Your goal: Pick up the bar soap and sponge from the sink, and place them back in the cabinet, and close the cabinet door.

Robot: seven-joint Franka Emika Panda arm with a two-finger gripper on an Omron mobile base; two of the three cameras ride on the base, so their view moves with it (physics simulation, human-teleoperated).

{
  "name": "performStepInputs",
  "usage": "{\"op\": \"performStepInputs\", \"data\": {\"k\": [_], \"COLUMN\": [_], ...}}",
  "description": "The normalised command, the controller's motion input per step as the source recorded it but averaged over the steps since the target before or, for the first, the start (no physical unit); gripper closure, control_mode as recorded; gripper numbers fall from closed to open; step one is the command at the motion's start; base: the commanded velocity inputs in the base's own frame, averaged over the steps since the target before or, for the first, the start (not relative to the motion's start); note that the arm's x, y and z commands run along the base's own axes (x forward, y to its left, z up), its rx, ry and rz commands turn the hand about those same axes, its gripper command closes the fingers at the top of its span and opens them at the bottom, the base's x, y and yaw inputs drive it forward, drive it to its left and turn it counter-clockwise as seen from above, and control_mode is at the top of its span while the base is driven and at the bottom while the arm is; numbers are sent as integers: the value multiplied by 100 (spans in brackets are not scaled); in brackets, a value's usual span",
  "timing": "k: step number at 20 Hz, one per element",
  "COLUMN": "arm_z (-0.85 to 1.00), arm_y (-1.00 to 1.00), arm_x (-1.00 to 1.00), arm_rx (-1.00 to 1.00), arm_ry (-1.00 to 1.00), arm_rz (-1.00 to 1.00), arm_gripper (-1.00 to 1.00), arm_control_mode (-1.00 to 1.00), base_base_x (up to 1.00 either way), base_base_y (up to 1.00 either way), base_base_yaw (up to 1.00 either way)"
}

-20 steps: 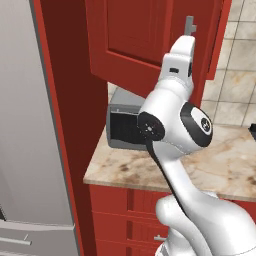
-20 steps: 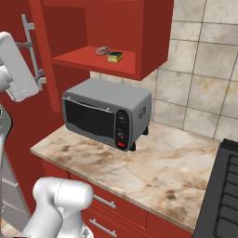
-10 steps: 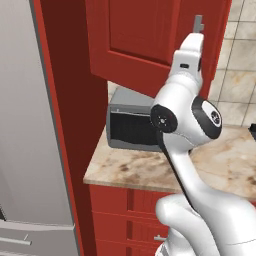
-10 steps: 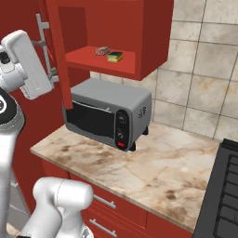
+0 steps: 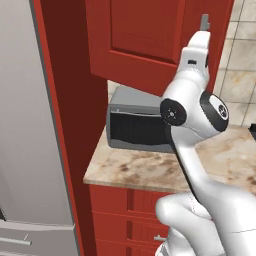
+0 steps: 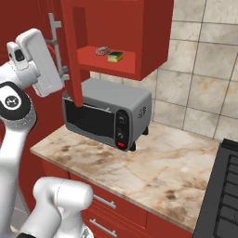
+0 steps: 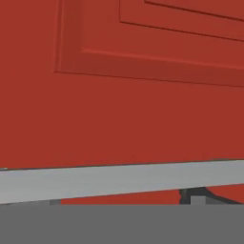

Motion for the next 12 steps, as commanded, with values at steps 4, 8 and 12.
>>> {"op": "performStepInputs", "data": {"k": [4,8,12], "arm_z": [0,0,0], "arm_y": [-16,-19,-20], "arm_x": [43,45,46], "arm_rx": [0,0,0], "arm_ry": [-1,0,0], "arm_rz": [0,0,0], "arm_gripper": [-100,-100,-100], "arm_control_mode": [-100,-100,-100], "base_base_x": [0,0,0], "base_base_y": [0,0,0], "base_base_yaw": [0,0,0]}}
